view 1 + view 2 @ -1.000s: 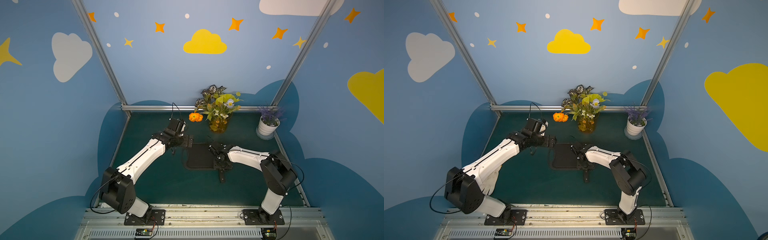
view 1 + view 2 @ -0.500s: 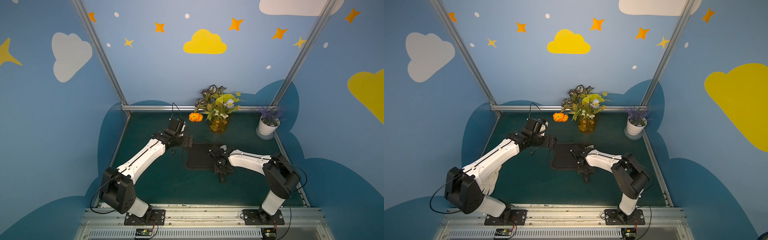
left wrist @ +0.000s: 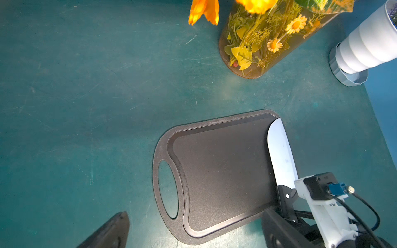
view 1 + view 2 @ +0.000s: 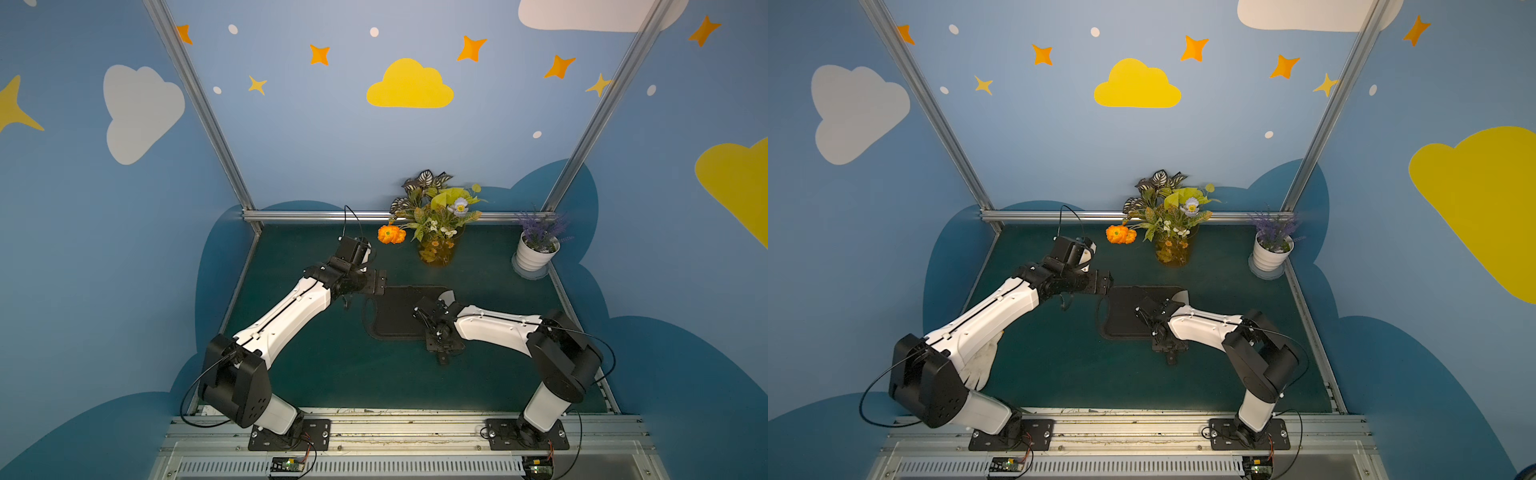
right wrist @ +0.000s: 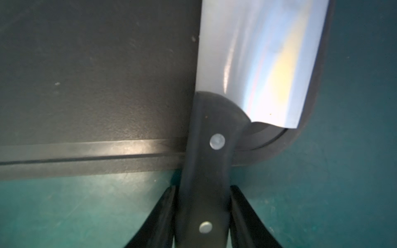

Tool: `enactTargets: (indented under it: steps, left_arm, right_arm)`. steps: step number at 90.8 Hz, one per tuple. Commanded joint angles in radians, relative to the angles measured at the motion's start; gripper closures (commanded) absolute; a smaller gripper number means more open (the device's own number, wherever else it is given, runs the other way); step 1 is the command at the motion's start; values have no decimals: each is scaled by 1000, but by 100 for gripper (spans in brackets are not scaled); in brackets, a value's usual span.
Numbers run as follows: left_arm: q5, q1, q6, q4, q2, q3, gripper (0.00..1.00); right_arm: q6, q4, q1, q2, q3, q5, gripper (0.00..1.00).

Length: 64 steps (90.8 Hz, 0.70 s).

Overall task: Align the knife with the edge of the cutting board
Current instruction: Place the knife at the edge of the cutting board.

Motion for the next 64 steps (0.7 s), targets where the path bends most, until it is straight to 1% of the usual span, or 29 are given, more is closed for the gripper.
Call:
enactTargets:
  steps: [1,17,50,64]
  left_arm:
    - [-7,0,9,-13,6,27,0]
    - [-12,1,11,-14,5,26,0]
    - [-17,5,14,-14,9,25,0]
    - [-25,6,17,-15,10,26,0]
  right_arm:
    - [22,-13,14,-10,-19,20,59]
    - [33,-8,29,-2,-21,30,62]
    - [48,-7,37,-15,-42,52,72]
    - [49,-8,39,-30,-55,57,73]
